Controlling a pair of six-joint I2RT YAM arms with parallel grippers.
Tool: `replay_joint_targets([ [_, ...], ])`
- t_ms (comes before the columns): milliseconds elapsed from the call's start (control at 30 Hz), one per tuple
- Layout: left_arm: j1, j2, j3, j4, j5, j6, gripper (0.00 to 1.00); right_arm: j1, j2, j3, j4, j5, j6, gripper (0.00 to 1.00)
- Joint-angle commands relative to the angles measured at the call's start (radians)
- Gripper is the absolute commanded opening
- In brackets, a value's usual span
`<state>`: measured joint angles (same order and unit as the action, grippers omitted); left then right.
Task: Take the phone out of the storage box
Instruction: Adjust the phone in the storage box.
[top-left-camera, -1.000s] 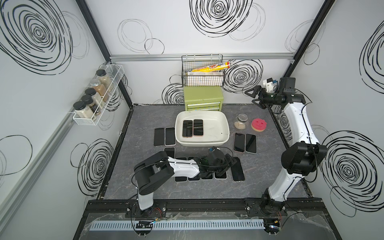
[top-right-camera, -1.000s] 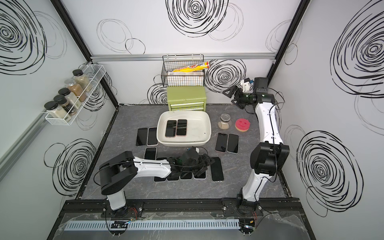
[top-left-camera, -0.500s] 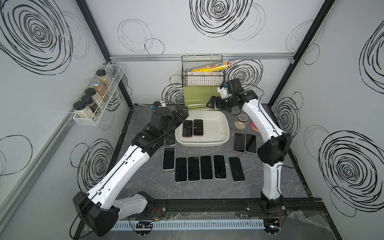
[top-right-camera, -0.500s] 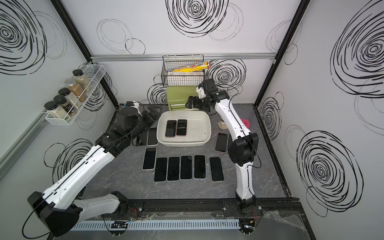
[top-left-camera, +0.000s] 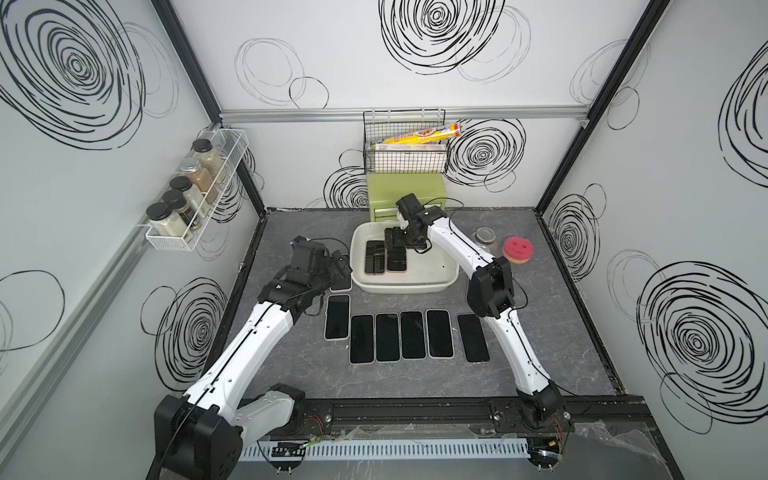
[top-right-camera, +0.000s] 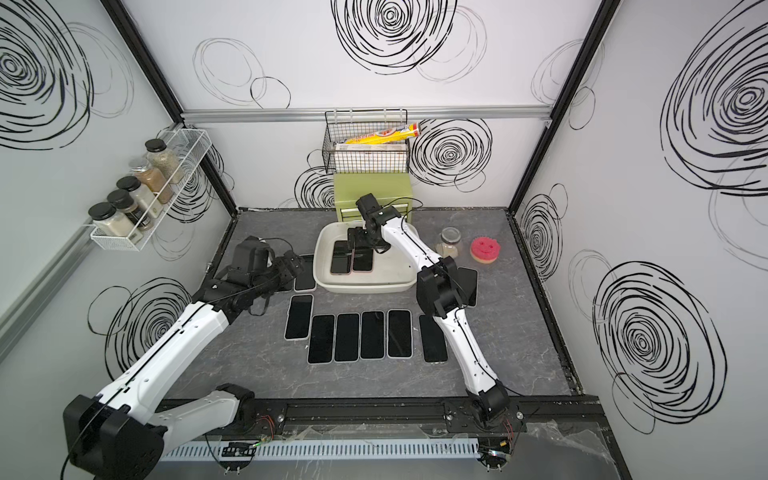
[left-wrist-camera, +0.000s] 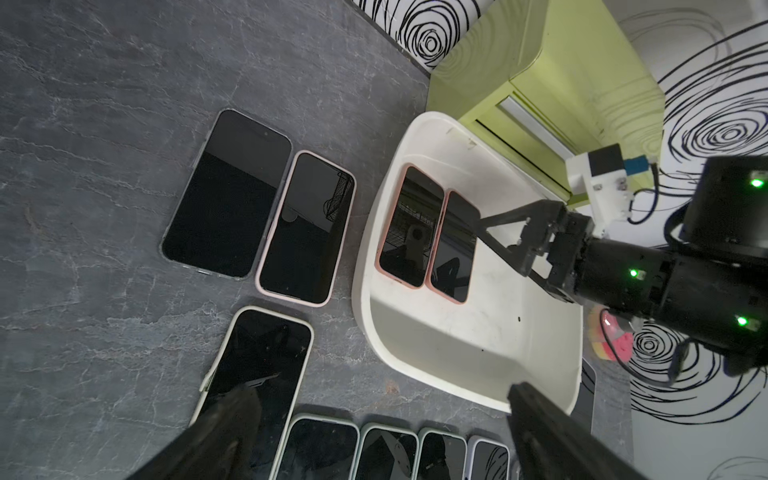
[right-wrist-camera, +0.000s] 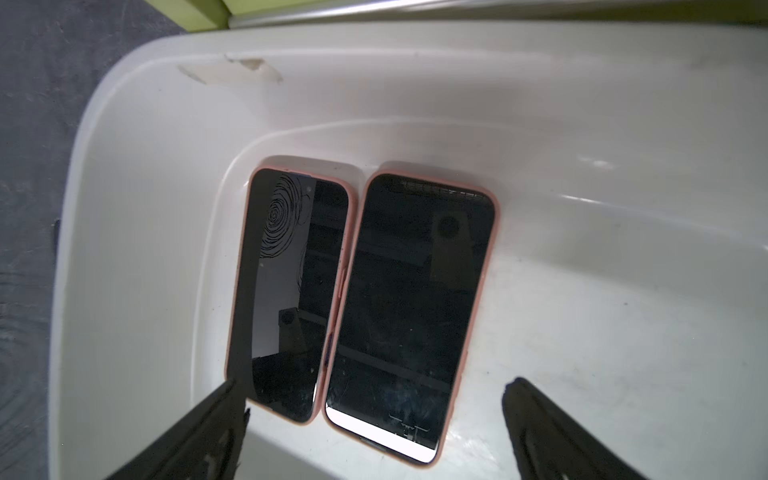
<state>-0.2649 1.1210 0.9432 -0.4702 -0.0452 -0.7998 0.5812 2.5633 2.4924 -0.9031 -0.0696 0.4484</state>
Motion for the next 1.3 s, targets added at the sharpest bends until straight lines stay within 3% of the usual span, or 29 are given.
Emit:
replay_joint_targets([
  [0,-0.005,-0.011,-0.021,0.068,-0.008,0.031,0.99,0.016,0.013,0.014,0.038,0.08,-0.036,1.0],
  [367,-0.006,0.061,0.045,0.168,0.017,0.044,0.99,0.078,0.04,-0.092,0.015,0.209,-0.108,1.0],
  [567,-0.005,0.066,0.059,0.182,0.02,0.042,0.99,0.082,0.035,-0.141,0.02,0.22,-0.106,1.0],
  [800,-0.005,0.059,0.035,0.189,0.037,0.035,0.99,0.074,0.014,-0.216,-0.067,0.335,-0.082,1.0],
  [967,-0.005,0.056,0.017,0.199,0.049,0.031,0.99,0.068,-0.059,-0.347,-0.017,0.341,-0.084,1.0],
  [1267,-0.003,0.054,0.019,0.199,0.05,0.034,0.99,0.046,-0.133,-0.398,-0.009,0.333,-0.08,1.0],
])
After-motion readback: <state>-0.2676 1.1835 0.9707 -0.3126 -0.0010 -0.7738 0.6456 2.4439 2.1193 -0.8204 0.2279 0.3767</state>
